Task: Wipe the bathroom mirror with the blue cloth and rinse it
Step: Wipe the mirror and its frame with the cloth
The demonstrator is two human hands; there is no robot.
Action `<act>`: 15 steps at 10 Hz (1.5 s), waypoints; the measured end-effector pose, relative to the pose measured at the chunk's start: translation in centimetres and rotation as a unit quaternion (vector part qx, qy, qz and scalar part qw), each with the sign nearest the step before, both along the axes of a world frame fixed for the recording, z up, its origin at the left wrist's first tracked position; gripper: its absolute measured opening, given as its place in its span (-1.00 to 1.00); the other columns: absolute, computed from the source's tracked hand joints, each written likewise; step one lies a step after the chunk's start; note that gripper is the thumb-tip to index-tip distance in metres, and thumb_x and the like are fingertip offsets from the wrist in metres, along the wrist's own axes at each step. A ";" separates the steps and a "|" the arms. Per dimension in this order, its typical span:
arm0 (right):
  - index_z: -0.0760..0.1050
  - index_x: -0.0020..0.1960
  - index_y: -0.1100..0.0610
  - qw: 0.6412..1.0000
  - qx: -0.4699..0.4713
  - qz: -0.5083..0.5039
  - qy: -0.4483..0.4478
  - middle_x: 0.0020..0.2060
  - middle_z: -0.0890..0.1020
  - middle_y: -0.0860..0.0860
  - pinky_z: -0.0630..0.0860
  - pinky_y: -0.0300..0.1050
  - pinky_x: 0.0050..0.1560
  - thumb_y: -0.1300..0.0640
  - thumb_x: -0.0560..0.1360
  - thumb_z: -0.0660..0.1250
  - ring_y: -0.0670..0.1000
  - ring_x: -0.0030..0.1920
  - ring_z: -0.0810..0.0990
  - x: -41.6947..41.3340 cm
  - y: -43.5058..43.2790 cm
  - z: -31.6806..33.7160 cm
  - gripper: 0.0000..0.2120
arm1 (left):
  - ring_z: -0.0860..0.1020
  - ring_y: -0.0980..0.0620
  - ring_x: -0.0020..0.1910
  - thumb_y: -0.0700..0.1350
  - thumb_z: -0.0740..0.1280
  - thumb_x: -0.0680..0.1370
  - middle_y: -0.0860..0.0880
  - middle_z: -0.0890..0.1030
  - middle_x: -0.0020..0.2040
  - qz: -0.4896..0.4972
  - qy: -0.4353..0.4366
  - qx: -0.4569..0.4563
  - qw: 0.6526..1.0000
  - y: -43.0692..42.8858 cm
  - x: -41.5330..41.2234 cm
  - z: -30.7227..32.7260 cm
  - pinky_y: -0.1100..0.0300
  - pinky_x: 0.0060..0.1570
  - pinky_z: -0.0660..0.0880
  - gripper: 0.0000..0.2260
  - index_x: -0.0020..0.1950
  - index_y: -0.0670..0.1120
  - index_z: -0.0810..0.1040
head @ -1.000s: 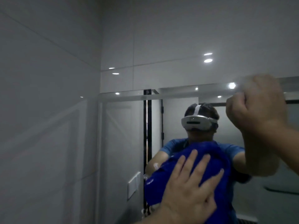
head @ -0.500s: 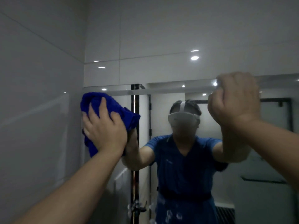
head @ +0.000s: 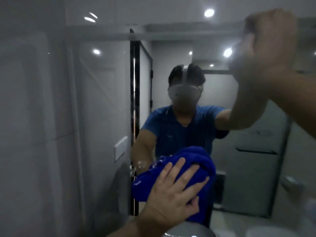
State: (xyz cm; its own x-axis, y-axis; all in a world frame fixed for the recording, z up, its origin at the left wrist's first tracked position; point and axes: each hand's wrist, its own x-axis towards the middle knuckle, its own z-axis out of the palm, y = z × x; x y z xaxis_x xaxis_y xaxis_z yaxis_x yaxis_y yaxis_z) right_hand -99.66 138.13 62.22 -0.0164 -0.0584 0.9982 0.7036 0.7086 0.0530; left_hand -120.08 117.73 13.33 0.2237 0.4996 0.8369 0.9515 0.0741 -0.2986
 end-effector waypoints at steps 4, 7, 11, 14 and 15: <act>0.48 0.35 0.08 1.000 -0.012 0.009 0.016 0.31 0.52 0.17 0.33 0.06 0.39 0.04 0.54 0.19 0.22 0.34 0.48 -3.1 -7.9 -15.2 -0.60 | 0.13 -0.34 0.64 0.08 0.20 0.61 -0.17 0.20 0.68 0.139 -0.374 0.240 0.885 -4.7 -7.9 10.3 -0.38 0.57 0.15 -0.38 0.70 0.13 0.20; 0.55 -0.02 0.16 0.972 0.037 0.052 -0.224 -0.03 0.57 0.15 0.40 0.15 0.03 0.15 0.38 0.32 0.24 0.00 0.52 -5.8 -11.0 -24.6 -0.81 | 0.17 -0.40 0.65 0.13 0.32 0.57 -0.17 0.29 0.66 0.109 -0.160 0.127 0.973 -1.5 -1.7 8.8 -0.39 0.56 0.14 -0.35 0.68 0.16 0.30; 0.54 -0.12 0.19 0.971 0.066 0.076 -0.219 -0.13 0.60 0.14 0.26 0.05 -0.06 0.19 0.44 0.29 0.22 -0.11 0.51 -6.9 -9.7 -30.2 -0.91 | 0.07 -0.20 0.72 0.10 0.51 0.38 0.01 0.40 0.58 0.107 -0.006 -0.062 0.992 -4.7 -4.7 -17.8 -0.23 0.61 0.14 -0.17 0.63 0.32 0.30; 0.55 -0.07 0.19 0.969 0.061 0.048 -0.233 -0.08 0.60 0.16 0.34 0.11 -0.04 0.14 0.45 0.32 0.25 -0.07 0.54 -7.1 -9.7 -30.2 -0.87 | 0.32 -0.45 0.55 0.08 0.23 0.64 -0.22 0.46 0.55 0.085 -0.193 0.043 0.977 -4.0 -6.1 -5.2 -0.48 0.48 0.29 -0.46 0.64 0.15 0.30; 0.55 -0.07 0.19 0.970 0.063 0.042 -0.233 -0.08 0.60 0.17 0.31 0.10 -0.04 0.13 0.46 0.32 0.24 -0.07 0.54 -7.1 -9.5 -30.2 -0.86 | 0.11 -0.32 0.67 0.14 0.20 0.65 -0.13 0.21 0.68 0.075 -0.306 0.144 0.938 -3.2 -4.6 5.2 -0.30 0.58 0.11 -0.43 0.67 0.22 0.21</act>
